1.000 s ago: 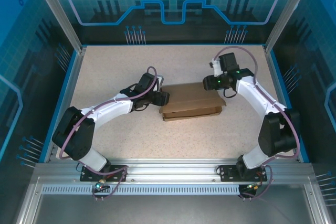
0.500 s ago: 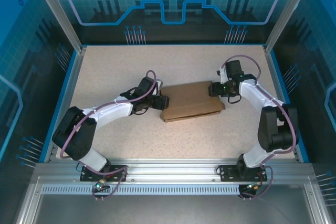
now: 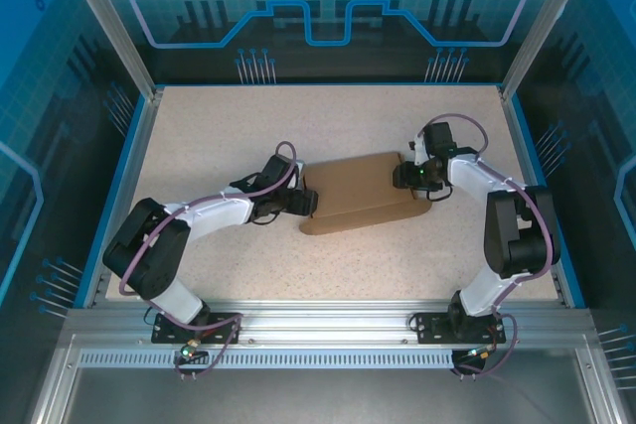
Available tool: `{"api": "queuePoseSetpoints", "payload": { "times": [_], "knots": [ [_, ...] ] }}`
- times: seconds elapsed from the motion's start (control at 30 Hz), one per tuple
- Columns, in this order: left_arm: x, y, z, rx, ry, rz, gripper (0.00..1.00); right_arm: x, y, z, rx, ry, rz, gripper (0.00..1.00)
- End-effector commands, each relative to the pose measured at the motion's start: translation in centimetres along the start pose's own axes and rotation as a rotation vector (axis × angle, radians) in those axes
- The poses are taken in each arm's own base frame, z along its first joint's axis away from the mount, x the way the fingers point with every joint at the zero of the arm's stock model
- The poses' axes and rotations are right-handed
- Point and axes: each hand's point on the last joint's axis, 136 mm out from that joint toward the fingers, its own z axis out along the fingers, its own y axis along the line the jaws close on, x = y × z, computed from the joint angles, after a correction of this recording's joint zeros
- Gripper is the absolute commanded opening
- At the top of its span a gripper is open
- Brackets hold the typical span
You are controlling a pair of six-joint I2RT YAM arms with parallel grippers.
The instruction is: Fold the paper box
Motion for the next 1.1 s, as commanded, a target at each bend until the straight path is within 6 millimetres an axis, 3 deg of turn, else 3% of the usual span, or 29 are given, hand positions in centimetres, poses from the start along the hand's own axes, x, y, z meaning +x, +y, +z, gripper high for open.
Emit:
{"api": "queuePoseSetpoints", "payload": {
  "times": [0.0,0.3,0.5,0.7,0.87,1.07],
  "knots": [
    [-0.3,-0.1,0.0,0.001,0.000,-0.003,0.75,-0.5,-0.5,-0.1,0.019,0.000,0.014,0.60],
    [-5.3,-1.4,-3.9,0.021,-0.164,0.043,0.80,-2.3,1.7,-4.7,0.043,-0.120,-0.065,0.66],
    [-8.5,-1.8,-5.0,0.034,-0.222,0.092,0.83,-1.1,4.6,-6.6,0.038,-0.136,-0.153,0.68],
    [-11.7,-2.2,-3.1,0.069,-0.190,0.148,0.83,1.0,7.4,-6.9,0.021,-0.118,-0.252,0.68],
    [-13.4,-2.0,0.0,0.115,-0.092,0.172,0.82,3.6,11.7,-6.4,-0.159,-0.070,-0.314,0.68],
    [-14.5,-1.7,3.4,0.201,-0.032,0.161,0.82,3.3,12.9,-3.6,-0.215,-0.031,-0.306,0.66]
  ]
}}
